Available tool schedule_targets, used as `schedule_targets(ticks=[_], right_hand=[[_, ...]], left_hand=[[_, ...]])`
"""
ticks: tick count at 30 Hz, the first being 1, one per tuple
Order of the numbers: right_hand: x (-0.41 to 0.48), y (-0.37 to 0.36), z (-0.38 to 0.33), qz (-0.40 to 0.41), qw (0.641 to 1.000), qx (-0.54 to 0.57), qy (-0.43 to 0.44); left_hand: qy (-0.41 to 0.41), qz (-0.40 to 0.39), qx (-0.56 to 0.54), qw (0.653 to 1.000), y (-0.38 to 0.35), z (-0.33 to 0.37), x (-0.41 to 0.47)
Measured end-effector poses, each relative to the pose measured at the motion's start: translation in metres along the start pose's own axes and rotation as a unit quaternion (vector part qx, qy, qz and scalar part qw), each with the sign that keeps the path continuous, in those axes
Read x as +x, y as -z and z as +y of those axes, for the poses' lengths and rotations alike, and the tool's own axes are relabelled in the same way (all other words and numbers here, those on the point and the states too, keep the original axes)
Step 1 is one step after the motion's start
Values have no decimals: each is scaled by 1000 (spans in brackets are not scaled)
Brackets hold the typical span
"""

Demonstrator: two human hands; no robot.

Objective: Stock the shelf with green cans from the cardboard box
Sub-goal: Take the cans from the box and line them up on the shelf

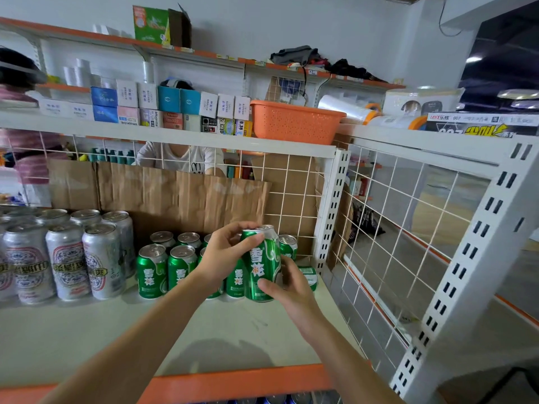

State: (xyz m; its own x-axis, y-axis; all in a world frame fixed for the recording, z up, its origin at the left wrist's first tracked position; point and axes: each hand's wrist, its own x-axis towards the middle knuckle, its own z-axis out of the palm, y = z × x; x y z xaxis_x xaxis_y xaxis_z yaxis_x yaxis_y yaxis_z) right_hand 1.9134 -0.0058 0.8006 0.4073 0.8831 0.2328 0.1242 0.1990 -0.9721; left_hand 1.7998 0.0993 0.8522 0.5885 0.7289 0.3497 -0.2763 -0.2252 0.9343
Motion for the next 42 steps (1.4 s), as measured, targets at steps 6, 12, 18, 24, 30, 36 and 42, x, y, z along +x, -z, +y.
schedule_targets(ticks=[6, 12, 18, 24, 30, 36, 42], right_hand=[[-3, -8, 6, 35, 992, -112, 51], [3, -11, 17, 60, 991, -116, 26], [4, -7, 27, 62, 989, -133, 7], [-5, -3, 40, 60, 990, -130, -5], [-12, 0, 49, 37, 989, -137, -30], [-15, 9, 54, 32, 986, -160, -45], [-24, 30, 57, 0, 940, -333, -78]], left_hand=[[-51, 18, 92, 994, -3, 2, 2], [-78, -7, 143, 987, -5, -4, -1], [-36, -25, 148, 988, -3, -16, -3], [44, -59, 153, 986, 4, -24, 0], [95, -149, 199, 964, 0, -21, -1], [60, -115, 244, 961, -9, -31, -3], [81, -99, 278, 952, -11, -45, 6]])
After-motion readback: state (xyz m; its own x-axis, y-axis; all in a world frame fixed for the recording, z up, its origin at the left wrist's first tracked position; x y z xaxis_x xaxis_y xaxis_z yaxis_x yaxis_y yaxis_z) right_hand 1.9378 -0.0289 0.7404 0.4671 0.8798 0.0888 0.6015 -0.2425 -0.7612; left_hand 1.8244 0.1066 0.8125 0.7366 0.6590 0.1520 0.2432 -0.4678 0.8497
